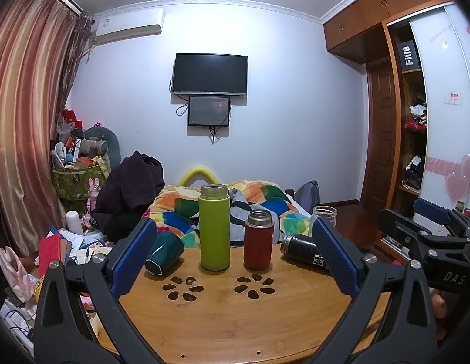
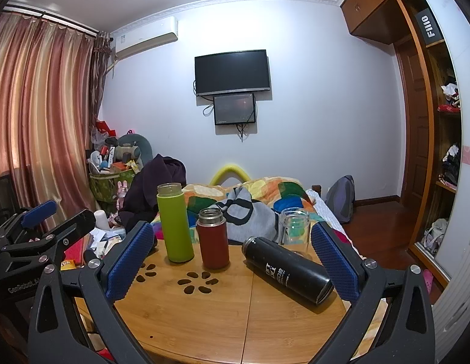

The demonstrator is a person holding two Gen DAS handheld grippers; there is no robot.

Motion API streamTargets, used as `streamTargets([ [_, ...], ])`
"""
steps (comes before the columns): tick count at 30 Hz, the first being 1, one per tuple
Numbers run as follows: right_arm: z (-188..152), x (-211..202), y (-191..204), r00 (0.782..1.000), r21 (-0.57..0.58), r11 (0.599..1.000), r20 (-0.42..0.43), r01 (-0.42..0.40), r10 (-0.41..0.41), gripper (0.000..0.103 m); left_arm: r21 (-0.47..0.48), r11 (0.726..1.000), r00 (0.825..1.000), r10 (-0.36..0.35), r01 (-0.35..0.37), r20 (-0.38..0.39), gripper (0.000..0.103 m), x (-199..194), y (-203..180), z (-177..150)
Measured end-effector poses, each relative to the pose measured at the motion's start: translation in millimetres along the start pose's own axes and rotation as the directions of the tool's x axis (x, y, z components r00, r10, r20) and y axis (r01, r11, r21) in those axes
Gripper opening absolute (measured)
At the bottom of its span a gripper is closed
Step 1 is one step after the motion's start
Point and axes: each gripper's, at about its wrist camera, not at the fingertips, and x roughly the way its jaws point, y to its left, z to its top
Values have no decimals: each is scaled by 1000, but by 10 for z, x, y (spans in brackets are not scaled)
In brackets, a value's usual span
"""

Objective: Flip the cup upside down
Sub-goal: 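Move the left tool toward the lime-green tumbler on the table, then close the left tool around the lime-green tumbler's body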

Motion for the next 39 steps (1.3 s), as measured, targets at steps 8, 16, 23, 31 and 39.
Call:
streamTargets([
  [8,-84,187,-81,999,10,1000,-39,14,-13,103,7,1000,999,-19,20,-38,103,315,82,-68],
  [16,-225,454,-321,993,48,998,-114,43,-37,103,16,999,982,-41,45,-186,103,1340,379,-109],
  [23,-367,647,-442,984,49,997,-169,61,-52,103,-8,1000,942,-22,21,-334,103,2264,537,-273],
  [31,-503,808,-538,973,57,997,-227,56,-42,103,-53,998,934,10,-31,-357,90,2688,560,-355],
  [39,-563,846,-576,968,68,996,-250,51,-33,103,-21,1000,932,-13,6,-362,63,2647,401,-330],
])
